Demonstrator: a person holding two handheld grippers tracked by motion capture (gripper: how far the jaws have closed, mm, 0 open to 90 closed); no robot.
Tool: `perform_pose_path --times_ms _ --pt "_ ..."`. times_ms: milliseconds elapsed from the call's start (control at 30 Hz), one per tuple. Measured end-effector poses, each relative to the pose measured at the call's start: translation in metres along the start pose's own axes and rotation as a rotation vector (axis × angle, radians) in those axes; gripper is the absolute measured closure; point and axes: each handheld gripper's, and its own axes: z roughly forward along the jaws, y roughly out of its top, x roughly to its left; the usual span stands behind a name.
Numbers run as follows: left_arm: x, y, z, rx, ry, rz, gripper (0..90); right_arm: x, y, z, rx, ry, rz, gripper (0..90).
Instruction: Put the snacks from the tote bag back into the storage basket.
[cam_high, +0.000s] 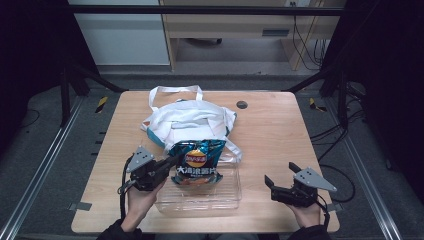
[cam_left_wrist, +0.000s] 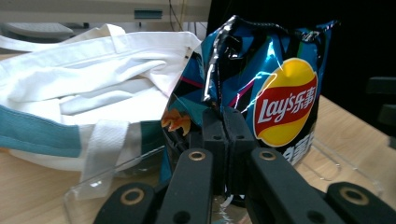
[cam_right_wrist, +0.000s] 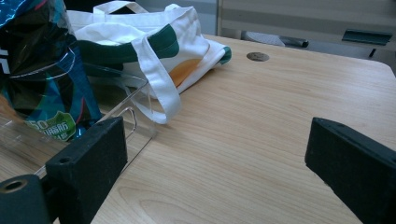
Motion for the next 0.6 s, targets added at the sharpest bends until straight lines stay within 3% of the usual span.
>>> perform_pose_path --times_ms 133,300,433,533,600 --pt "-0.014 -0.001 -0.006 -0.007 -0.016 -0.008 90.0 0.000 0.000 0.000 0.002 0.000 0.001 5.9" --pt "-0.029 -0.007 -0.014 -0.005 -0.001 0.003 90.0 -0.001 0.000 0.000 0.004 -0.001 -0.001 5.9" --pt "-0.021 -0.008 -0.011 0.003 0.034 -0.024 90.0 0.000 0.000 0.000 0.003 0.002 -0.001 5.9" --pt "-0.010 -0.008 -0.009 0.000 0.034 -0.066 90.0 0.000 0.000 0.000 0.004 0.001 -0.001 5.9" --pt "-0.007 -0.007 -0.008 -0.001 0.036 -0.073 89.9 0.000 0.000 0.001 0.004 0.001 -0.001 5.9"
